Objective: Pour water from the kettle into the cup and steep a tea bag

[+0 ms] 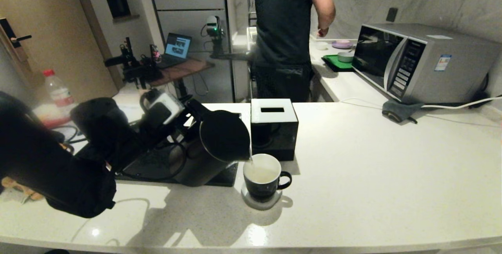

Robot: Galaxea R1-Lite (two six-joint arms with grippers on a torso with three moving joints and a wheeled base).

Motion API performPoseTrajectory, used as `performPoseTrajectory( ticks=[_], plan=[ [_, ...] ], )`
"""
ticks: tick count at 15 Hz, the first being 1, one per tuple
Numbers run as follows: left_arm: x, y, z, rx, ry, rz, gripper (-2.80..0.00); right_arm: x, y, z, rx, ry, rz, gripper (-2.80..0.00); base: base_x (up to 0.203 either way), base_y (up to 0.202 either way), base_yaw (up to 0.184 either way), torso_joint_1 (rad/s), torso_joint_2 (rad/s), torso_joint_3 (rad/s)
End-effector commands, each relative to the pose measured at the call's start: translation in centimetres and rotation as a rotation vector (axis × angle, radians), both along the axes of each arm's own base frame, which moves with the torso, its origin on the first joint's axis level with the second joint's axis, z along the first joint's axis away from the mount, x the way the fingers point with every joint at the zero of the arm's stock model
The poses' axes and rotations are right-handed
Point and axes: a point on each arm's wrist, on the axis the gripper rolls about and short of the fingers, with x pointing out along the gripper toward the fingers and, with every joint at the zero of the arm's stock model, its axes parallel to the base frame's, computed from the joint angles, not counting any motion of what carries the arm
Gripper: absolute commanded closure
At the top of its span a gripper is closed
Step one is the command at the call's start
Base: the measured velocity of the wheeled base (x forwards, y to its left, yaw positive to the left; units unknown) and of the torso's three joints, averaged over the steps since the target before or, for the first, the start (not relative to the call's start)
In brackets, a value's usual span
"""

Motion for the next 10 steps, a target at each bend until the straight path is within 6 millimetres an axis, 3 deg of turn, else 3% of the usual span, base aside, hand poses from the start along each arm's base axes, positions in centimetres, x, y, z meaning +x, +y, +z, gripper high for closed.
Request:
performPoseTrajectory(
  ticks=[1,10],
  plan=[
    [0.14,-0.04,0.47,-0.002,-0.029,-0.001,0.0,0.01,0.0,0.01,0.001,0.001,0.0,0.0,0.0,0.0,0.0,0.0,0.0,0.0],
    [0.3,-0.07,0.85,-0.002,-0.046,-0.001,0.0,0.01,0.0,0.01,0.001,0.001,0.0,0.0,0.0,0.0,0.0,0.0,0.0,0.0]
  ],
)
